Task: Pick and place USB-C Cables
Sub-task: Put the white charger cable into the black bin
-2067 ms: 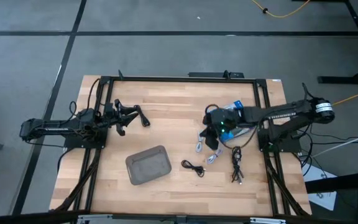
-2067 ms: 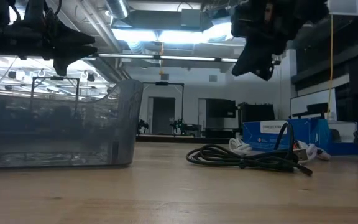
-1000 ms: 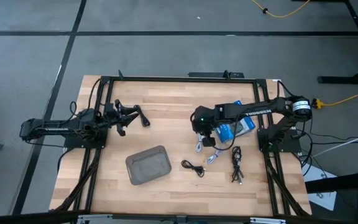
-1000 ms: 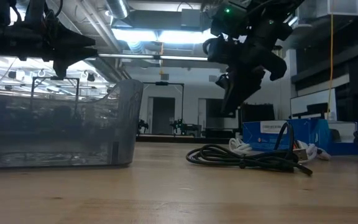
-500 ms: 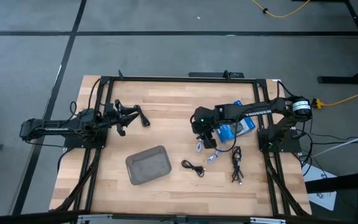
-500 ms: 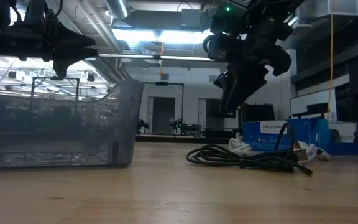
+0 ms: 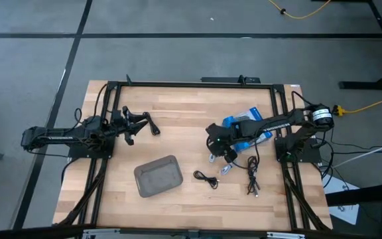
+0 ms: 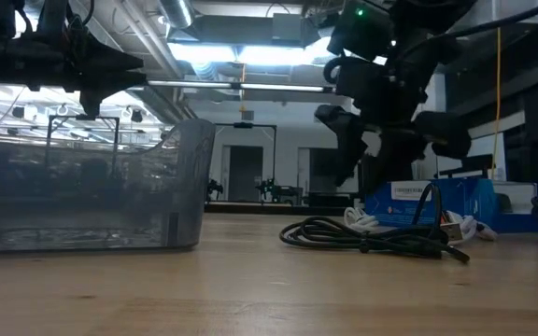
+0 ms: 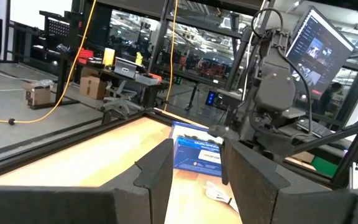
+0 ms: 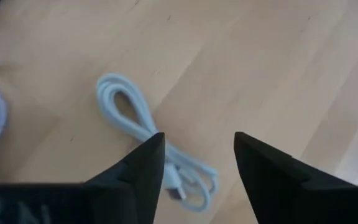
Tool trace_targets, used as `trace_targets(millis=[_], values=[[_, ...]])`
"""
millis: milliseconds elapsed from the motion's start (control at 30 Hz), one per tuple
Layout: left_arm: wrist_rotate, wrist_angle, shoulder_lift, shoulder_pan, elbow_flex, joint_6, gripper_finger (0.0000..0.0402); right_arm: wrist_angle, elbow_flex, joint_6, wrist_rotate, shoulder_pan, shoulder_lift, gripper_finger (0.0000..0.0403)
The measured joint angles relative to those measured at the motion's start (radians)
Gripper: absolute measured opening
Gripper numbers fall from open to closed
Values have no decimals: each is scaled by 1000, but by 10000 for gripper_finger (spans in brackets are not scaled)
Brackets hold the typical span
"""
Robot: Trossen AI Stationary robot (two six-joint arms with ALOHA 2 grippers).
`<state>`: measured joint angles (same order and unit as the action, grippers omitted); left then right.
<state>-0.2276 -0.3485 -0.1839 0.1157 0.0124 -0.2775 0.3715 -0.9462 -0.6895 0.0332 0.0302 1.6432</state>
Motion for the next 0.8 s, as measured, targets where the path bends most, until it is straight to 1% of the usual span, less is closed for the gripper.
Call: trace_targets(millis=[133, 367, 500, 600, 733, 800], values=[[0, 0, 0, 0, 0, 0, 140, -65, 26, 0, -5, 8, 0, 197], [0, 0, 0, 0, 0, 0, 140, -67, 72, 0, -6, 8, 1, 197], [0, 0, 0, 0, 0, 0, 140, -90, 79, -5, -7, 8, 45, 197], [0, 1, 0, 0, 0, 0, 140, -124, 77, -46, -7, 8, 95, 197], [0, 5, 0, 0, 0, 0, 140, -134, 68, -53, 25, 9, 134, 197], [0, 11, 0, 0, 0, 0, 140, -139, 63, -48, 32, 8, 141, 188]])
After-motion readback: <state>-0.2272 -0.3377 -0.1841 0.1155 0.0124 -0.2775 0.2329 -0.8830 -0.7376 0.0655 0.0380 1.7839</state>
